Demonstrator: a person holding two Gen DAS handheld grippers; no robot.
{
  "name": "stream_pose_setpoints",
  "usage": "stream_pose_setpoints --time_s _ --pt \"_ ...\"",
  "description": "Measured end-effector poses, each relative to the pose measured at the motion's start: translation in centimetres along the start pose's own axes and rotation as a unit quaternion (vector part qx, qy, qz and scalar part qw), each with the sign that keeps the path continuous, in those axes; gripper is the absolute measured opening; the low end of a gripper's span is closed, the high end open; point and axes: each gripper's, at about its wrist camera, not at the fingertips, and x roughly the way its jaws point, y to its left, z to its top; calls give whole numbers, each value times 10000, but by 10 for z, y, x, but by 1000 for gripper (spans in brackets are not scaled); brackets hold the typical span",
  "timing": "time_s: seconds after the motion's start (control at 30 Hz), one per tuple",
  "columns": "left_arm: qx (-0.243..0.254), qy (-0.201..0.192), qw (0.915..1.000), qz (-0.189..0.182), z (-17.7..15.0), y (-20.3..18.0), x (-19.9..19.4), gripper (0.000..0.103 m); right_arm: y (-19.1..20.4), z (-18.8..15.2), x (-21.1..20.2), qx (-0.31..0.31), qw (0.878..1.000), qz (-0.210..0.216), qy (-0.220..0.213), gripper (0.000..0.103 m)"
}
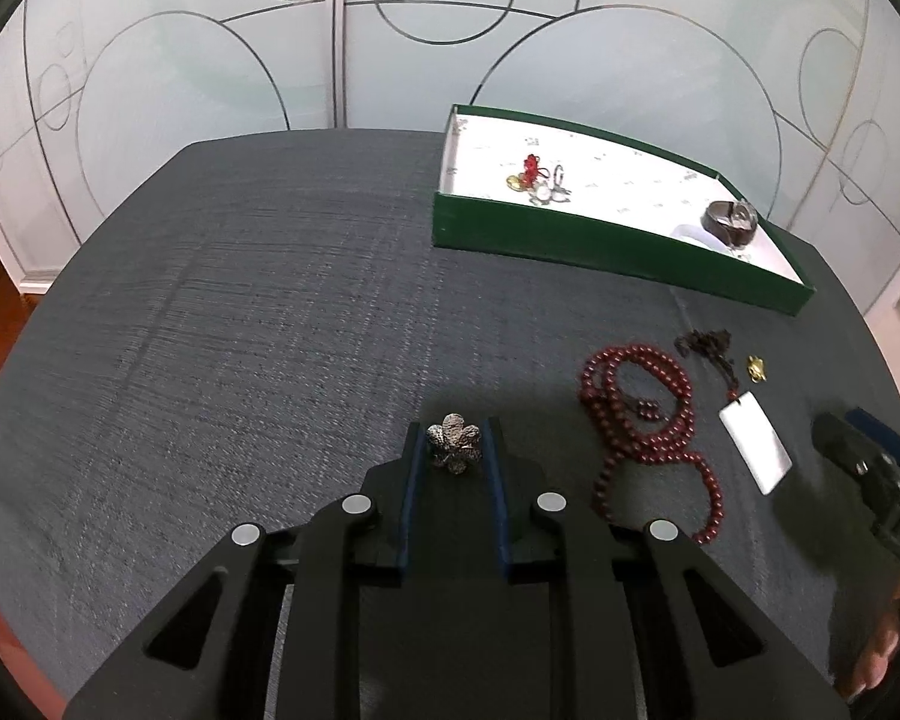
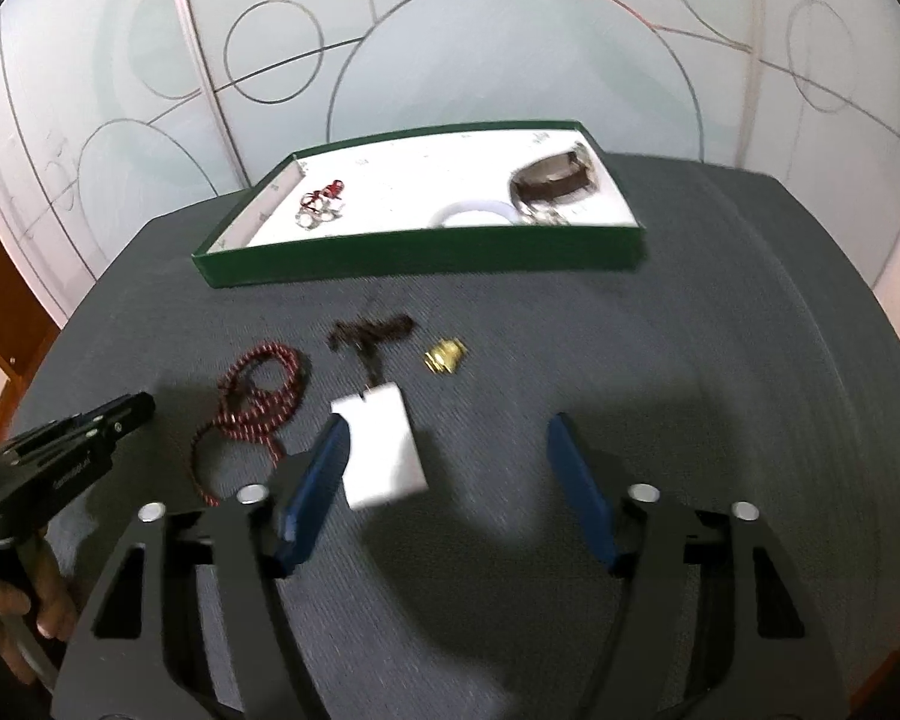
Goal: Organize jewelry
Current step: 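Grasp the black-cord white jade pendant by its cord with the right tool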
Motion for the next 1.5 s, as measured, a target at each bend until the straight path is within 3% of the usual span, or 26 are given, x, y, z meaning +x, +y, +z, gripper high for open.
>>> stream_pose_setpoints --time_s 0.3,0.7,0.77,0.83,0.97,1.5 --pt "-104 6 9999 25 7 8 4 19 25 25 37 -257 9994 112 193 44" --pt "-173 18 9998 27 15 11 13 19 39 35 75 -416 9981 71 451 44" --pt "-175 13 9998 21 15 10 13 19 40 36 78 -448 9981 34 427 40" --pt "-167 16 9999 20 16 9 15 20 40 38 80 -540 9978 -83 382 24" --pt "-168 13 9999 17 16 9 16 19 33 39 80 -479 9982 -48 357 15" --pt "-113 -76 9999 -30 26 -3 10 20 12 35 17 -73 9995 231 -203 14"
